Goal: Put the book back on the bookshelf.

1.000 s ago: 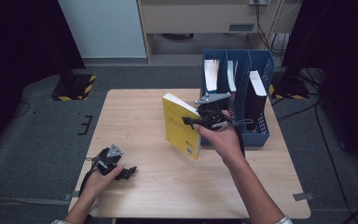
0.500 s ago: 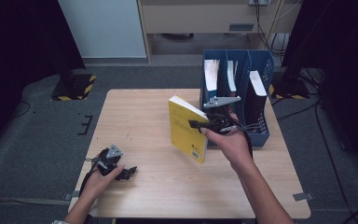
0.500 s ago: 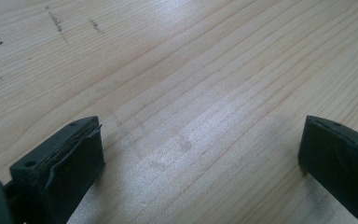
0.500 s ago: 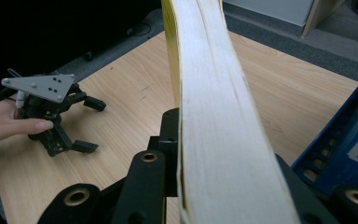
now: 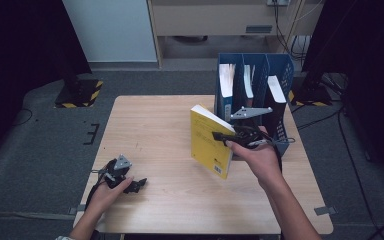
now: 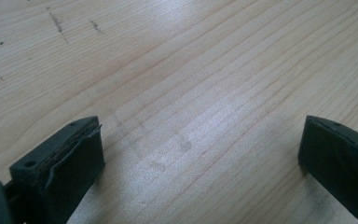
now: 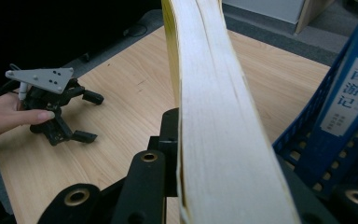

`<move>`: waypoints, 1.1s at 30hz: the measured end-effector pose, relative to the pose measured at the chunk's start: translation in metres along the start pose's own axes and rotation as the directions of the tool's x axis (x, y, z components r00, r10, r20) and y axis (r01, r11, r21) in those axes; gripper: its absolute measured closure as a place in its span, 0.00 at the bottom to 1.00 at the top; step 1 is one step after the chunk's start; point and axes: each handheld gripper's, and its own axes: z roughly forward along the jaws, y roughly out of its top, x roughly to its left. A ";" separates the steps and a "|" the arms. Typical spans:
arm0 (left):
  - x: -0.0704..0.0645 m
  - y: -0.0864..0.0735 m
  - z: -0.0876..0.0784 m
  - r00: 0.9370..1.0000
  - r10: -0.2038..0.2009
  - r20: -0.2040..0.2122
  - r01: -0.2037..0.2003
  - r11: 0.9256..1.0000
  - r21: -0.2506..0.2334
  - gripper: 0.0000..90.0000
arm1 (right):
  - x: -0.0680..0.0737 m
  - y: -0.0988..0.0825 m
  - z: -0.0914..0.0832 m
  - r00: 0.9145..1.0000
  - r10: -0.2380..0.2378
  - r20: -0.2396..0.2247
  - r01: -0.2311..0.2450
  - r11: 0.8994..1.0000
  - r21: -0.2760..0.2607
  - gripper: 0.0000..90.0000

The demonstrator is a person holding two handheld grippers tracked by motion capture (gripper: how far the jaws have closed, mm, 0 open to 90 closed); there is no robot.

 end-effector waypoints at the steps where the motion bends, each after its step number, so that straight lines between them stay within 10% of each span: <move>1: 0.000 0.000 0.000 1.000 0.000 0.000 0.000 1.000 0.000 0.00 | -0.001 -0.001 -0.002 1.000 0.001 0.000 -0.001 1.000 0.001 0.84; 33: 0.000 0.000 0.000 1.000 -0.001 -0.001 0.001 1.000 -0.001 0.00 | -0.020 0.004 -0.050 0.997 0.082 0.008 -0.082 0.996 -0.031 0.84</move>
